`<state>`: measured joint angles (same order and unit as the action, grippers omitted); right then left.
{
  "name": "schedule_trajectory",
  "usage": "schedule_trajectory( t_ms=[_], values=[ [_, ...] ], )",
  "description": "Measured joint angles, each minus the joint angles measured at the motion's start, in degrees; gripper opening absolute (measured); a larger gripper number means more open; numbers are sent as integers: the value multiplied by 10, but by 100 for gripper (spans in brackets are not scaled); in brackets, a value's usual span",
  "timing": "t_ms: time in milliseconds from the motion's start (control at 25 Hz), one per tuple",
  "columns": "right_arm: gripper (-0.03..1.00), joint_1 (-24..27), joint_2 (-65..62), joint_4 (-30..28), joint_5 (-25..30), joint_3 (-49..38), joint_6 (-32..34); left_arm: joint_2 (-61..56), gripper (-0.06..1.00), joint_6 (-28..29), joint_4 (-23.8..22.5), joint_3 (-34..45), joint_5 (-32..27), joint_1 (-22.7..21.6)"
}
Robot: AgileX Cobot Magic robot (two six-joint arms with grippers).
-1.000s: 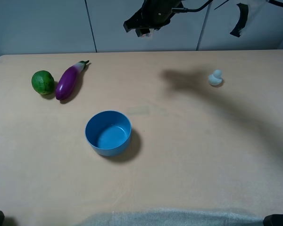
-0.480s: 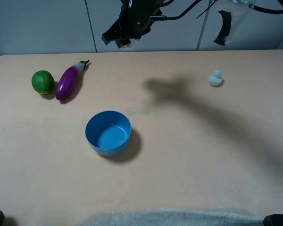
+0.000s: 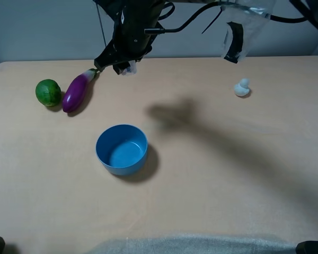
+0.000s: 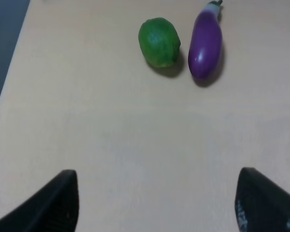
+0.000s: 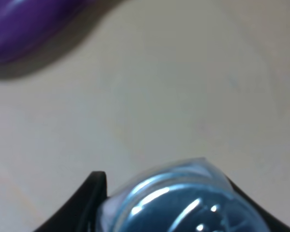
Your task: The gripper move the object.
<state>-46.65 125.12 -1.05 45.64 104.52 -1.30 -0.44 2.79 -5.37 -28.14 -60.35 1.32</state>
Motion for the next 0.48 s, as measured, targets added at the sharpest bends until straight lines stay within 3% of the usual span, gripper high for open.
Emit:
schedule_trajectory(
  t_ms=[480],
  values=[
    [32,-22,-40,-24,23,0,1,0,74,0,0,0,0,0]
  ],
)
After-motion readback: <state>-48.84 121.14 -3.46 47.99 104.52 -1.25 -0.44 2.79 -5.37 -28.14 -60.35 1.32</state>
